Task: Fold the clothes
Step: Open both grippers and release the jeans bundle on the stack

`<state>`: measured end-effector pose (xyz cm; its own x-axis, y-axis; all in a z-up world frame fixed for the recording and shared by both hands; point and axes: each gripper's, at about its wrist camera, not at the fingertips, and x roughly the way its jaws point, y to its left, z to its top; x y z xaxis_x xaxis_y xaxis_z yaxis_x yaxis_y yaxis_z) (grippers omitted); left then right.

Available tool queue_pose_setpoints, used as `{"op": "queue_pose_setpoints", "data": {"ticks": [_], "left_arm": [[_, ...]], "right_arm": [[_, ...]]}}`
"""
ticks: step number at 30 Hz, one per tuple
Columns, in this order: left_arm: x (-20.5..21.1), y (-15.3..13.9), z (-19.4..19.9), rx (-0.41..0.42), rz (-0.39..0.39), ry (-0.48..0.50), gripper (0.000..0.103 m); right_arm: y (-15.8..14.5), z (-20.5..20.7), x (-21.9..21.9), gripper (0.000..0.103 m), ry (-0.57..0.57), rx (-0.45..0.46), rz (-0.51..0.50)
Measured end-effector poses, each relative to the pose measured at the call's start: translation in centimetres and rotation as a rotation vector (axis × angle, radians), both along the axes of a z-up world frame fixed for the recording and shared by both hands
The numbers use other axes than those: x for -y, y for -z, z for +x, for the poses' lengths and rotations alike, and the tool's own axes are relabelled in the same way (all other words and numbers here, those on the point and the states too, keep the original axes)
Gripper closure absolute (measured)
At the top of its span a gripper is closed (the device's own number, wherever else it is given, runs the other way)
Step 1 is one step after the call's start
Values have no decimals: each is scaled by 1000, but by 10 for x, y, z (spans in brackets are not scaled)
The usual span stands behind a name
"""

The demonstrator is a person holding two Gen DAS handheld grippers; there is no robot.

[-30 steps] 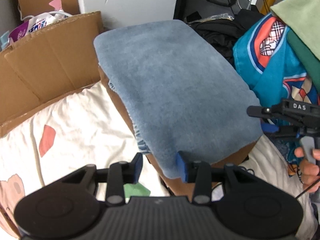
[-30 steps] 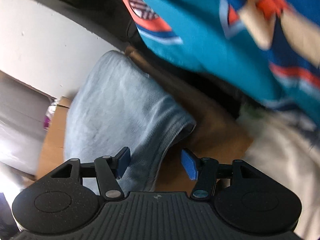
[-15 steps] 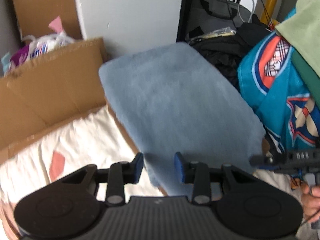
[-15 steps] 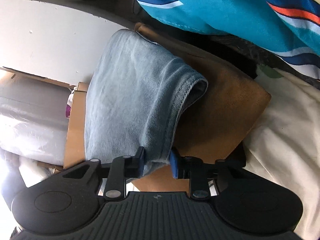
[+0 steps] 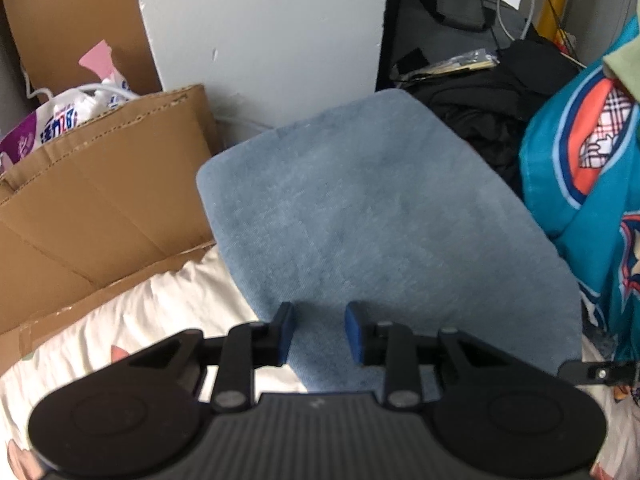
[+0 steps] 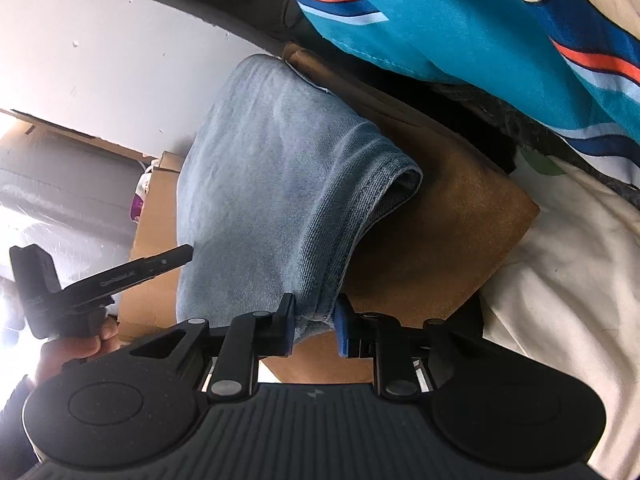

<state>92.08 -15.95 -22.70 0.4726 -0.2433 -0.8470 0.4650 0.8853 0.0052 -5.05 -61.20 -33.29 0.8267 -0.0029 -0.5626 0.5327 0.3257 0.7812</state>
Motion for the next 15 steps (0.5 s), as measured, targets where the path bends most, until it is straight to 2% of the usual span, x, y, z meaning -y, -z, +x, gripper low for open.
{"op": "queue_pose_setpoints", "data": {"ticks": [4,6,10,13,14,15], "left_arm": [[2,4,5,-14,16,-17,71],[5,1,8,-31,30,-32,71],[6,-15,7,-60,20,-71,73],[-1,-23,-3,-85,0,-89,68],[-4,-25,-6,-92,-4,-97,65],[-6,-27,-11,-91,-2,-103,64]], "right_arm": [[-6,-4,-6,84,-25,-29,-49],[-8,-5,-11,87,-36,-49,-64],[-12,-10,-19,86,-44,-100,-88],[-21,-13,-19,83,-35,-112,-106],[-26,-11,-18,73,-48,-128,-127],[-33,-8,-19,58,-72,-159,-162]]}}
